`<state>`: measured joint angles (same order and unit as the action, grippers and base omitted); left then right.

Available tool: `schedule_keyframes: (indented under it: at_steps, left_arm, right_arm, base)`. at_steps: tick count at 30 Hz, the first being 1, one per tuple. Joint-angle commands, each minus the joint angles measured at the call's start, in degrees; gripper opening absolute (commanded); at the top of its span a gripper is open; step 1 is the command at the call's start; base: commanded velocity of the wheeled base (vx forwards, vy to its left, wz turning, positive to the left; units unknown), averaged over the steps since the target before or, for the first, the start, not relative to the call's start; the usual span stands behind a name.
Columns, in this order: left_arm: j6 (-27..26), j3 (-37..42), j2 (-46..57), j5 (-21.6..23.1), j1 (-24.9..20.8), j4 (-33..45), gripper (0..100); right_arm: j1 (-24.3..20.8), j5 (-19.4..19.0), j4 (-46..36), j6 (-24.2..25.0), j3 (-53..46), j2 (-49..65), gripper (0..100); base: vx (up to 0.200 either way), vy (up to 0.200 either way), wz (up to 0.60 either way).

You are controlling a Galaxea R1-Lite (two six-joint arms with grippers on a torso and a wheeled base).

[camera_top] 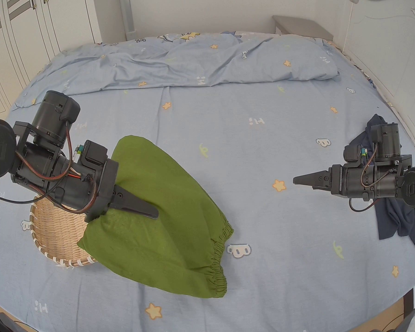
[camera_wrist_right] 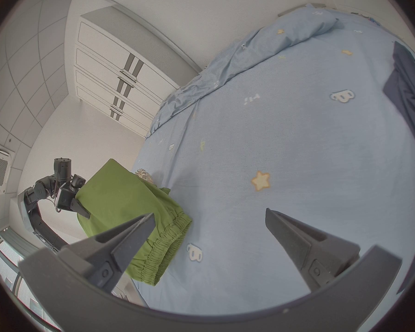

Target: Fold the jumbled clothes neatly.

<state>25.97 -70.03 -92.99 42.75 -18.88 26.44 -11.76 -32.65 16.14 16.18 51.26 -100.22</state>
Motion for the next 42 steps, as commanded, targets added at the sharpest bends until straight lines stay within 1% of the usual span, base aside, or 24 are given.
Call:
schedule_keyframes:
  at_steps: [1,5,7,9,10,11,12,14,20,22,23,26,27,28,31,32,34,35,36,38,42]
  left_arm:
    - [-0.3,-0.3,3.3,-1.0,-2.3,-0.2,0]
    - [-0.7,-2.4,3.9,-1.2,-1.9,-0.2,0]
    - [-2.1,-2.7,5.1,-1.3,-1.3,-0.8,0]
    - [-4.7,-2.7,6.0,-1.2,1.2,-0.8,0]
    - [-4.7,-2.7,6.0,-1.2,1.2,-0.8,0]
    - [-6.4,-3.1,7.4,-1.2,4.0,-0.9,0]
    - [-6.8,-3.2,7.8,-1.2,5.2,-1.0,0]
    - [-6.9,-3.8,9.1,-1.2,8.8,-2.3,0]
    - [-6.5,-3.4,12.1,-0.3,16.7,-8.7,0]
    - [-6.4,-3.2,12.4,-0.3,17.7,-9.7,0]
    - [-5.9,-3.1,12.8,-0.2,19.6,-10.0,0]
    - [-5.5,-2.3,13.3,0.1,20.9,-9.5,0]
    - [-5.4,1.2,14.5,0.1,22.4,-10.2,0]
    - [-5.5,3.0,14.9,0.1,23.0,-10.4,0]
    - [-5.7,6.1,15.1,0.2,25.8,-10.7,0]
    - [-5.8,8.5,14.9,0.3,28.1,-10.7,0]
    - [-5.8,10.3,14.9,0.2,29.3,-10.8,0]
    - [-5.8,12.9,14.6,0.3,30.8,-10.7,0]
    - [-5.8,13.2,14.5,0.3,31.0,-10.7,0]
    - [-6.2,17.7,12.5,0.3,34.3,-10.9,0]
    - [-6.5,20.7,10.4,0.2,38.8,-10.8,0]
  right_arm:
    - [0.0,0.0,0.0,0.0,0.1,-0.1,100]
    - [0.0,0.0,0.0,0.0,-0.1,-0.1,100]
    - [-0.1,0.0,0.0,0.0,-0.2,-0.2,100]
    - [-0.1,0.0,0.0,0.0,-0.2,-0.2,100]
    - [-0.1,0.0,0.0,0.0,-0.2,-0.2,100]
    - [-0.1,0.0,0.0,0.0,-0.2,-0.2,100]
    - [-0.1,0.0,0.0,0.0,-0.2,-0.2,100]
    - [-0.3,0.0,0.0,0.0,-0.2,-0.2,100]
    - [-0.5,0.0,0.0,0.0,-0.3,-0.1,100]
    - [-0.5,0.0,0.0,0.0,-0.3,-0.1,100]
    - [-0.5,0.0,0.0,0.0,-0.3,0.0,100]
    - [-0.5,0.0,0.0,0.0,-0.4,0.1,100]
    - [-0.4,0.0,0.0,0.0,-0.3,0.0,100]
    - [-0.5,0.0,0.0,0.0,-0.3,0.0,100]
    - [-0.5,0.0,0.0,0.0,-0.4,-0.1,100]
    - [-0.8,0.0,0.0,0.0,-0.4,0.0,100]
    - [-1.2,0.0,0.0,0.0,-0.5,0.2,100]
    - [-1.4,0.0,0.0,0.0,-0.9,0.6,100]
    - [-1.4,0.0,0.0,0.0,-1.0,0.6,100]
    - [-2.2,0.0,-0.1,0.0,-1.2,0.9,100]
    - [-2.6,0.0,-0.1,0.0,-1.7,2.2,100]
  base:
    - [0.0,0.0,0.0]
    - [0.0,0.0,0.0]
    - [0.0,0.0,0.0]
    - [0.0,0.0,0.0]
    - [0.0,0.0,0.0]
    - [0.0,0.0,0.0]
    - [0.0,0.0,0.0]
    - [0.0,0.0,0.0]
    - [0.0,0.0,0.0]
    - [0.0,0.0,0.0]
    - [0.0,0.0,0.0]
    - [0.0,0.0,0.0]
    - [0.0,0.0,0.0]
    - [0.0,0.0,0.0]
    - [0.0,0.0,0.0]
    - [0.0,0.0,0.0]
    - [0.0,0.0,0.0]
    - [0.0,0.0,0.0]
    - [0.0,0.0,0.0]
    - [0.0,0.0,0.0]
    - [0.0,0.0,0.0]
